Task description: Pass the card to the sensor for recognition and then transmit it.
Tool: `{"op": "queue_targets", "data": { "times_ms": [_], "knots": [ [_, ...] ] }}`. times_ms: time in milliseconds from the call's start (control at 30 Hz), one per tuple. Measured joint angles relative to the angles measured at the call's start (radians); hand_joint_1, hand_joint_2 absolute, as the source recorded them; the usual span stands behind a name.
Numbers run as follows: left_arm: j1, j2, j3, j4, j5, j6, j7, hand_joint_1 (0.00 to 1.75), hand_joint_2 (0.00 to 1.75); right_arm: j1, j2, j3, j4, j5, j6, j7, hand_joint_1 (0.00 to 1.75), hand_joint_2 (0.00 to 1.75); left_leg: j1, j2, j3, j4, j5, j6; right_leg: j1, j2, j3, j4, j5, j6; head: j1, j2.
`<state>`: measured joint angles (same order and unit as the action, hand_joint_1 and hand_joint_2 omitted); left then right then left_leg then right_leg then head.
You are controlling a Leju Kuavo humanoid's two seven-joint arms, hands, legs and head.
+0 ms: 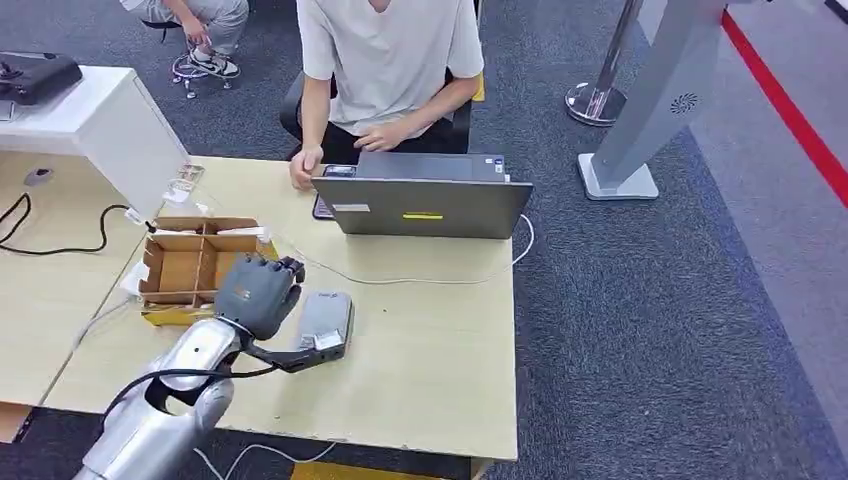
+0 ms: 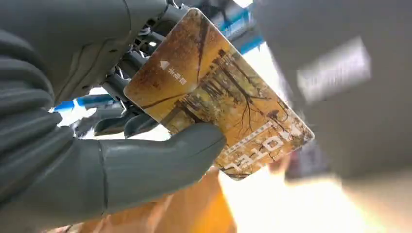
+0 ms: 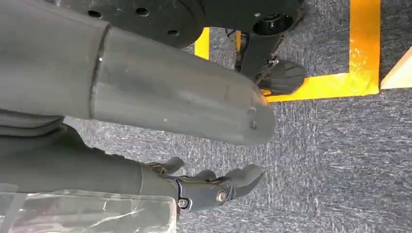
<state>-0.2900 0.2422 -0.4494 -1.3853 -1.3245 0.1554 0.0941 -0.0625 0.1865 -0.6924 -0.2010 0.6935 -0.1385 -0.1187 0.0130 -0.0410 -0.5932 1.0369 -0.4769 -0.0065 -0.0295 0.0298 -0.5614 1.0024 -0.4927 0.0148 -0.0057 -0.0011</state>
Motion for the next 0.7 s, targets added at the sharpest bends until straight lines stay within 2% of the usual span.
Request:
{"op": "queue_targets", "data": {
  "times_ms": [200, 367, 533, 700],
  "knots": [
    [-0.020, -0.020, -0.019, 0.107, 0.004, -0.077, 0.038, 1.75, 1.75, 0.000, 0.000, -0.007, 0.000, 0.010, 0.016, 0.016, 0.00, 0.00, 0.000, 0.000, 0.000, 0.000, 0.000, 0.000, 0.000, 0.000, 0.000, 0.000, 0.000, 0.000, 0.000, 0.000],
    [-0.040, -0.026, -0.028, 0.171, 0.025, -0.094, 0.041, 1.75, 1.75, 0.000, 0.000, -0.011, 0.000, 0.022, 0.014, 0.018, 0.00, 0.00, 0.000, 0.000, 0.000, 0.000, 0.000, 0.000, 0.000, 0.000, 0.000, 0.000, 0.000, 0.000, 0.000, 0.000],
    [-0.055, -0.034, -0.029, 0.200, 0.042, -0.088, 0.036, 1.75, 1.75, 0.001, 0.000, -0.014, 0.000, 0.027, 0.013, 0.021, 0.00, 0.00, 0.000, -0.001, 0.000, 0.000, 0.000, 0.000, 0.000, -0.001, 0.001, 0.000, 0.000, 0.000, 0.000, 0.000],
    [-0.047, -0.042, -0.029, 0.205, 0.061, -0.017, 0.008, 1.75, 1.75, 0.001, 0.000, -0.016, 0.000, 0.032, 0.013, 0.019, 0.00, 0.00, 0.000, -0.001, 0.000, 0.000, 0.000, 0.000, 0.000, -0.001, 0.001, 0.000, 0.000, 0.000, 0.000, 0.000]
  ]
}}
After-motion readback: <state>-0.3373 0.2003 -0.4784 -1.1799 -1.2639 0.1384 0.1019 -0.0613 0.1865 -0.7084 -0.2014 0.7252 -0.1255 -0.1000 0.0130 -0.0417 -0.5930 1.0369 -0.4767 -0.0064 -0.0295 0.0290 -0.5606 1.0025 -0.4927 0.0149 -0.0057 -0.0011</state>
